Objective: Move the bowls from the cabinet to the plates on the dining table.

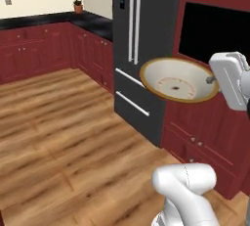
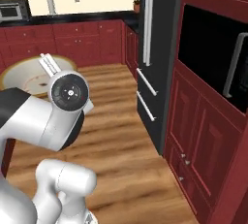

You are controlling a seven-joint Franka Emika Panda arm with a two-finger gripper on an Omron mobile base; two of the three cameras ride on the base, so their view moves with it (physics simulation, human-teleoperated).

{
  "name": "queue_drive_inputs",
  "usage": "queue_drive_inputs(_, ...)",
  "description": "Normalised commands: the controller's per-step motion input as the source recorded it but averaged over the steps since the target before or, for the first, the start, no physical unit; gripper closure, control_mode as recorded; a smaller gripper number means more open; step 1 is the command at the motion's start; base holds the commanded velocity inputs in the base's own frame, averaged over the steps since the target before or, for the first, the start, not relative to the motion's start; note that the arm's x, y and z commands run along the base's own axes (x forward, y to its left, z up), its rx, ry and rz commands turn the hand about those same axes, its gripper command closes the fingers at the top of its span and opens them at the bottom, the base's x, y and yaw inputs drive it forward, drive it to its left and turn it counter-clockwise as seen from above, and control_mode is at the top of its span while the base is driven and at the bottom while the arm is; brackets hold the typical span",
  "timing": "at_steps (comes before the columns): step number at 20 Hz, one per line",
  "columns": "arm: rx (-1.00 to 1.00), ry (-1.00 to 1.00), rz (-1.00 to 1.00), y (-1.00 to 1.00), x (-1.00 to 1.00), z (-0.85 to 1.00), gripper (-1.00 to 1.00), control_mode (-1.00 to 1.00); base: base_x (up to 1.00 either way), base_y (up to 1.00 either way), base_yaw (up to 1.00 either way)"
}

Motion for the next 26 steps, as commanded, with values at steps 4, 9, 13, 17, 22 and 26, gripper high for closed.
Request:
queue_drive_inputs(4,0.0,0.0,0.0,0.0,0.0,0.0,1.0,1.0,1.0,0.09,0.03)
queue_drive_inputs(9,0.0,0.0,0.0,0.0,0.0,0.0,1.0,1.0,1.0,0.18,0.07)
queue_drive_inputs(13,0.0,0.0,0.0,0.0,0.0,0.0,1.0,1.0,1.0,0.21,0.19)
queue_drive_inputs(17,0.0,0.0,0.0,0.0,0.0,0.0,1.0,1.0,1.0,0.03,0.19)
queue_drive_inputs(22,0.0,0.0,0.0,0.0,0.0,0.0,1.0,1.0,1.0,0.0,0.16)
queue_drive_inputs(26,0.0,0.0,0.0,0.0,0.0,0.0,1.0,1.0,1.0,0.0,0.16)
